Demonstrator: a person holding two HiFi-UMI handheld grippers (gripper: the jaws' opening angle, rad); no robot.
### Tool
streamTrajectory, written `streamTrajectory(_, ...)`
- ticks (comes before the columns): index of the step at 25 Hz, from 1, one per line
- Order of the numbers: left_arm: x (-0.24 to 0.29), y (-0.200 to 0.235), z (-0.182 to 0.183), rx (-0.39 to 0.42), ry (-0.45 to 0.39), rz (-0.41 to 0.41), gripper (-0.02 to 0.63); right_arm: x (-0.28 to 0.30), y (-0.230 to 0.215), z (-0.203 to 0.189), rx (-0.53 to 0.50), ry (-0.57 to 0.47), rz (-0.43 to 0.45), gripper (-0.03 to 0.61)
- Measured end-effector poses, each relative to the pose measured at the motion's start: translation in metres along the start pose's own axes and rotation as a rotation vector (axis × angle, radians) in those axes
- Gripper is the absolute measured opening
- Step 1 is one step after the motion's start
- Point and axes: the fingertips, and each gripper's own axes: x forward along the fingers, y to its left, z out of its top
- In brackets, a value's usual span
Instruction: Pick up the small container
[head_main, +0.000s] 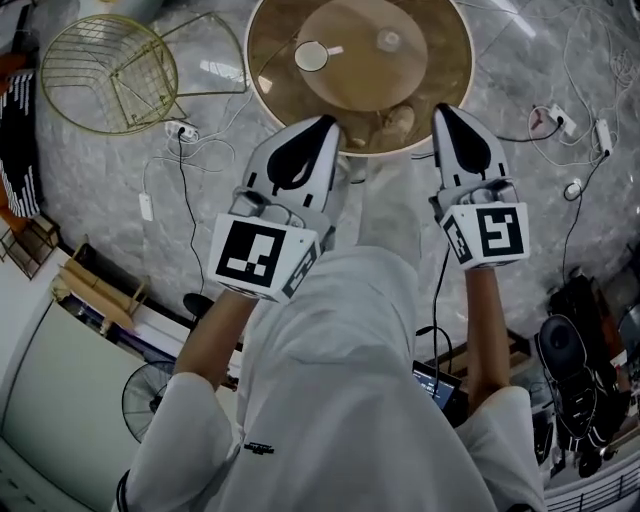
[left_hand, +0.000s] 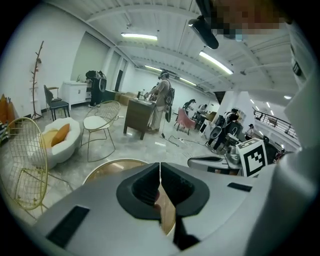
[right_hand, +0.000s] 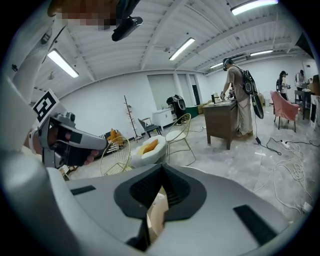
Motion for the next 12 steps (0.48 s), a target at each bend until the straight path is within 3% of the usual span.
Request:
streamTrajectory(7,0.036,0.01,-0.033,-0.058,0.054,0.03,0.025,0.031,-0.02,-0.026,-0.007,0.01,0.027,0.008)
streamTrajectory(12,0.058,0.012,-0.052,-0.051,0.083,0.029,0.025,0.05,-0.034,-0.041,-0.012,0.008,0.031,0.008)
